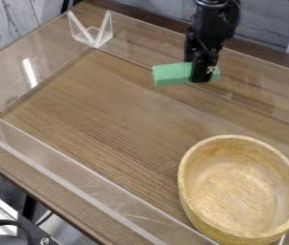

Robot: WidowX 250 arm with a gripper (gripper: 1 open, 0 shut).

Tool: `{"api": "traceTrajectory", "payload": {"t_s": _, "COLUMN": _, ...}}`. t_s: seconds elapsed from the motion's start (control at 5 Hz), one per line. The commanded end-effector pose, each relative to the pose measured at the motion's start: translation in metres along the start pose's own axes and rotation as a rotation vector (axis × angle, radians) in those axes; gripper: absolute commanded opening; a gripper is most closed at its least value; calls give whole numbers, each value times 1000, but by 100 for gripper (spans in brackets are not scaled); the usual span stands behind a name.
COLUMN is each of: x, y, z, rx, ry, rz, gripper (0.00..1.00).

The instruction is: Put the green block in the brown bowl

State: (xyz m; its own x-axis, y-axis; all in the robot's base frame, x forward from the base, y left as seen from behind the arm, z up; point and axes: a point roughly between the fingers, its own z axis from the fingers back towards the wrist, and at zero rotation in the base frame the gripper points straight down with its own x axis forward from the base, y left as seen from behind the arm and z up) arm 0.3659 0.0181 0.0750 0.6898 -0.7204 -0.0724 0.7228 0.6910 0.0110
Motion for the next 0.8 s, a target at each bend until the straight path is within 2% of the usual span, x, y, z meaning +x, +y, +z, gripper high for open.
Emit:
{"api": "traceTrajectory", "payload": {"t_s": 0.0, "x": -1, "y": 15, "z": 19, "rx": 65, "ry": -49, "rz": 36, "gripper": 0}}
{"api": "traceTrajectory", "payload": {"t_s": 0.4, "x": -6, "y": 14, "z": 3, "rx": 90, "ry": -68, "rz": 48, "gripper": 0}}
{"api": "traceTrajectory", "payload": {"t_s": 0.6, "x": -5, "y": 15, "z": 1, "rx": 115, "ry": -86, "rz": 59, "gripper": 0}}
